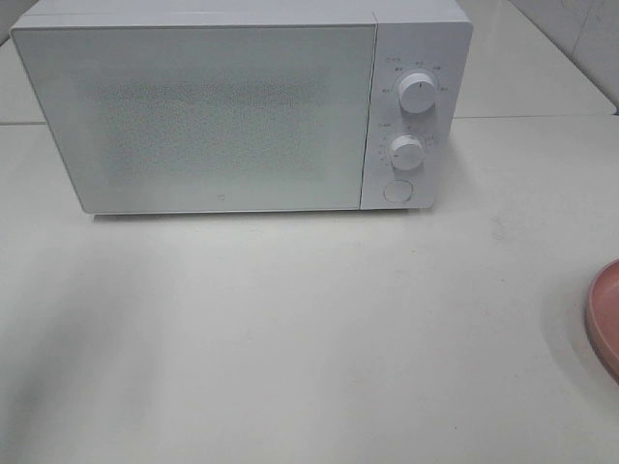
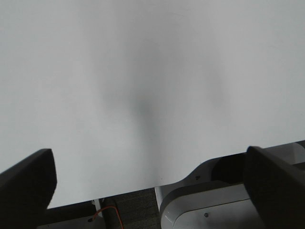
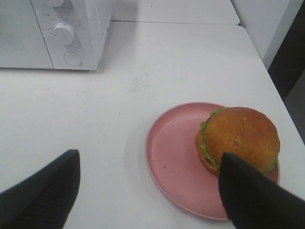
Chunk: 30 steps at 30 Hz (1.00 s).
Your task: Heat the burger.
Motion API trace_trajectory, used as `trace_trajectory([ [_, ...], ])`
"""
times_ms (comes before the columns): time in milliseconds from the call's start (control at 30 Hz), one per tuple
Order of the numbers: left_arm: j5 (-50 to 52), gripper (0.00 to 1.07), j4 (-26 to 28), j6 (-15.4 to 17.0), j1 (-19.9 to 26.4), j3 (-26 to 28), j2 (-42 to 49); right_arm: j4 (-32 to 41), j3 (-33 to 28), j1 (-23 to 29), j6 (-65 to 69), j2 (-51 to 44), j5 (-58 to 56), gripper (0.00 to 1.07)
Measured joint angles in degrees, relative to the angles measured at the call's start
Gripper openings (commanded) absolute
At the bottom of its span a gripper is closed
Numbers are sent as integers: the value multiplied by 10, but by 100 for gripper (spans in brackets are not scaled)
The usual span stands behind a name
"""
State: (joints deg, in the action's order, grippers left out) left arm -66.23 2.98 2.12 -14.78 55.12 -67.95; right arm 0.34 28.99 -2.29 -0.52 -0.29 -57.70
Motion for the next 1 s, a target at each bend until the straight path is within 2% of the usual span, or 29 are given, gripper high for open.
trace_trajectory([
  [67,-7,100,0,-3,16,0,10,0,0,0,0,0,0,76],
  [133,-21,100,-1,-7,53,0,50,0,0,0,0,0,0,76],
  [300,-23,100,-1,-9,58,-10,89,0,0,0,0,0,0,76],
  [400,-23,100,-1,-9,58,-44,124,0,0,0,0,0,0,76],
  [433,-20,100,-1,-9,58,-72,144,0,0,0,1,0,0,76],
  [467,-20,100,-1,-9,58,-72,144,0,0,0,1,0,0,76],
  [533,-16,100,-1,-9,58,-122,175,0,0,0,1,0,0,76],
  [567,-16,100,-1,-9,58,-122,175,0,0,0,1,0,0,76],
  [600,-9,100,-1,-10,58,-158,196,0,0,0,1,0,0,76],
  [667,-3,100,-1,-11,58,-175,206,0,0,0,1,0,0,76],
  [700,5,100,-1,-11,58,-203,225,0,0,0,1,0,0,76],
  [867,32,100,0,-12,58,-248,280,0,0,0,1,0,0,76],
  [1000,41,100,0,-14,58,-250,333,0,0,0,1,0,0,76],
])
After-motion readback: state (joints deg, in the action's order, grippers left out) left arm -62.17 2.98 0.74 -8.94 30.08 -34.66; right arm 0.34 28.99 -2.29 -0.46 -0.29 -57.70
